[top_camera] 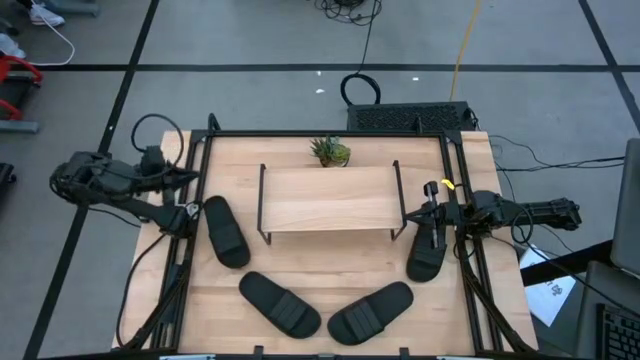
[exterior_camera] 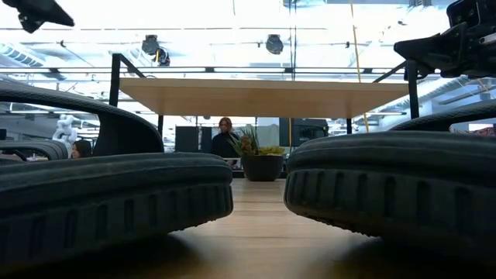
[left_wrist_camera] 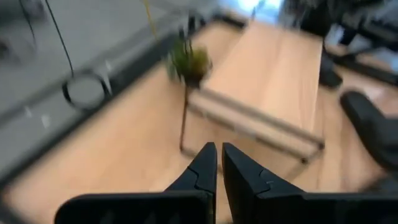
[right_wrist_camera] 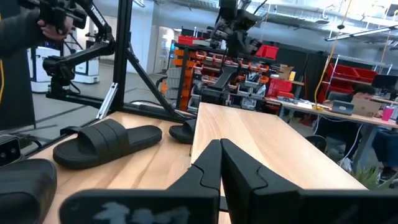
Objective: Pick and place slides into the shelf
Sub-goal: Put the black slide on the shelf
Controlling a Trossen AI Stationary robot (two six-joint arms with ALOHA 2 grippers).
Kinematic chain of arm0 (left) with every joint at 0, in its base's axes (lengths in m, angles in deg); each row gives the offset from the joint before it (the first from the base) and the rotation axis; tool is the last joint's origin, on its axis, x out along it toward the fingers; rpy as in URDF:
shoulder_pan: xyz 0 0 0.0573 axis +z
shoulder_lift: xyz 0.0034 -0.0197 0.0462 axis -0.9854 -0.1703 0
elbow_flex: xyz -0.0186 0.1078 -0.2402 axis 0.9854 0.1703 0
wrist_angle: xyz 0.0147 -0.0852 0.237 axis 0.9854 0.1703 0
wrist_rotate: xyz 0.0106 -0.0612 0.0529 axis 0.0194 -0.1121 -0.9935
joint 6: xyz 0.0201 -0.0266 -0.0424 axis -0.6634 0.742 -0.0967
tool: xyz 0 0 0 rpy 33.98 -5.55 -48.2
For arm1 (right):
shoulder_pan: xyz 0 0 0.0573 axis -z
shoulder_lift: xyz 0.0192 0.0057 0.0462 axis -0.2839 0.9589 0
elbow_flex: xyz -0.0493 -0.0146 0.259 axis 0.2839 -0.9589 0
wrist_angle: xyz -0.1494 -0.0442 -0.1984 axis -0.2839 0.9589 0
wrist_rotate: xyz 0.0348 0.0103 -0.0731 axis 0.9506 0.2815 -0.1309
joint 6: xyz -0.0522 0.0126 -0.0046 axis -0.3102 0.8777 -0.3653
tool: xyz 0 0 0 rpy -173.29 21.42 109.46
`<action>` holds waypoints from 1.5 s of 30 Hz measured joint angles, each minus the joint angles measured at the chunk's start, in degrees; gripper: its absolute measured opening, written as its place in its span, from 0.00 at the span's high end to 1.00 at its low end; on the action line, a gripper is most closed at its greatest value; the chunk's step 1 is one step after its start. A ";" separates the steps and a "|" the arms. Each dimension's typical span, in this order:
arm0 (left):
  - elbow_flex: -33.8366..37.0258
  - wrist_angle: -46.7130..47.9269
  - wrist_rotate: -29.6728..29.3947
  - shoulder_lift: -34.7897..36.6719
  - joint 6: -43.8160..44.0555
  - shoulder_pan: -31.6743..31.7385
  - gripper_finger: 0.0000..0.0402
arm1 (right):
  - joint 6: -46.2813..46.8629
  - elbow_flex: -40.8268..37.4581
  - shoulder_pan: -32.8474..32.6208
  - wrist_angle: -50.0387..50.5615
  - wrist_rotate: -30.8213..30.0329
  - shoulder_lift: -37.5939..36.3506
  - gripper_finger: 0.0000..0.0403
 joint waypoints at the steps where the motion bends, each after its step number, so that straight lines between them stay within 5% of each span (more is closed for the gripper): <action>1: -0.33 2.22 1.34 -0.37 2.23 0.00 0.95 | -0.05 0.00 0.00 0.00 -0.08 0.00 1.00; 10: 4.86 10.58 16.78 -0.54 12.94 0.00 0.95 | -0.63 -0.01 0.01 -0.27 -0.23 0.00 1.00; 20: 19.40 -3.48 26.28 -0.58 24.25 0.00 0.95 | 1.50 -0.02 0.00 0.11 -0.23 0.00 1.00; 29: 18.36 -9.77 33.38 -5.67 26.52 0.04 0.93 | 1.50 -0.02 0.00 -0.43 -0.25 0.00 1.00; 45: 18.34 -14.47 34.65 -22.90 21.08 6.54 0.40 | 2.15 -0.02 0.00 -0.79 -0.03 0.09 1.00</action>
